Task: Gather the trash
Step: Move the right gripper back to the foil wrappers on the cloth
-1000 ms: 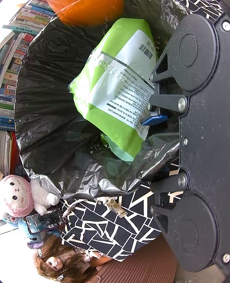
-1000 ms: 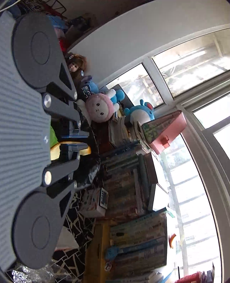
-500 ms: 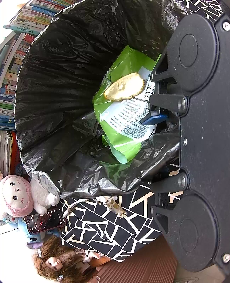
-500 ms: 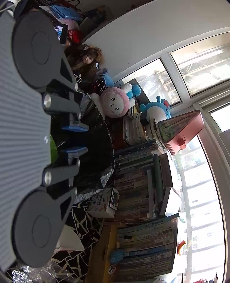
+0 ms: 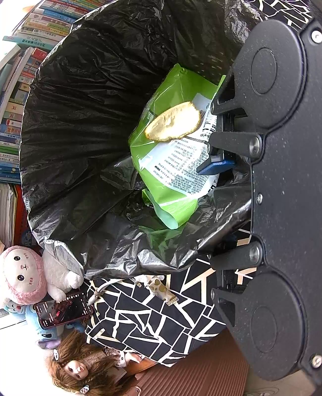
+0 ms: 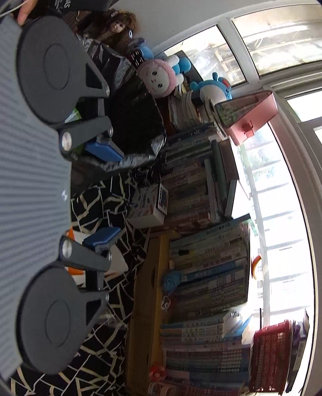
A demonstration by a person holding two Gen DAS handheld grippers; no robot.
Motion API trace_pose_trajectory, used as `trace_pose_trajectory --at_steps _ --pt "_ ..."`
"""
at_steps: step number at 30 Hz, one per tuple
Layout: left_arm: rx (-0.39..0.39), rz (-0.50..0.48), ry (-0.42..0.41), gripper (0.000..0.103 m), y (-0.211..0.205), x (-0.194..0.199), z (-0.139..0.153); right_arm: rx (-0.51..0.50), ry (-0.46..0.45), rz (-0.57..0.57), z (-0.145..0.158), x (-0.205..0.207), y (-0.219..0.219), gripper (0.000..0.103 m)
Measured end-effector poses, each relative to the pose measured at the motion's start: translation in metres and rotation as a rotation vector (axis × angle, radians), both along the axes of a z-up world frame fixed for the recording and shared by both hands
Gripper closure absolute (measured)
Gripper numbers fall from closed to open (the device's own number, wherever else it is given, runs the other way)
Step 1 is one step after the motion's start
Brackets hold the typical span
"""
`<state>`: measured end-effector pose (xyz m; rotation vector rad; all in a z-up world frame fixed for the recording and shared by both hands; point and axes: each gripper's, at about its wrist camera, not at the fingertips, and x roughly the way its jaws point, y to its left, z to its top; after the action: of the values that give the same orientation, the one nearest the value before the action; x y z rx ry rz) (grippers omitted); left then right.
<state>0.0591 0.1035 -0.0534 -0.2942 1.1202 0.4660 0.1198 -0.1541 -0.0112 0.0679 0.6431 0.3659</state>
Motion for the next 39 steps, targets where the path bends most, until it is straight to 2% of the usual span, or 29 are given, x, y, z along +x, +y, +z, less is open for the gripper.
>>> trace_pose_trajectory --at_steps 5,17,20,32,39 --pt "0.0 0.0 0.0 0.06 0.0 0.0 0.0 -0.079 0.028 -0.097 -0.02 0.004 -0.03 0.026" --pt "0.001 0.0 0.003 0.06 0.0 -0.001 0.0 -0.128 0.164 -0.305 -0.073 0.014 -0.094 0.023" --pt "0.001 0.0 0.003 0.06 0.0 -0.001 0.001 -0.133 0.187 -0.336 -0.084 0.016 -0.105 0.02" --pt "0.003 0.004 0.012 0.06 0.001 -0.001 0.001 -0.173 0.264 -0.407 -0.124 0.024 -0.134 0.019" --pt "0.006 0.008 0.014 0.06 0.001 0.0 0.002 -0.167 0.274 -0.443 -0.145 0.024 -0.145 0.019"
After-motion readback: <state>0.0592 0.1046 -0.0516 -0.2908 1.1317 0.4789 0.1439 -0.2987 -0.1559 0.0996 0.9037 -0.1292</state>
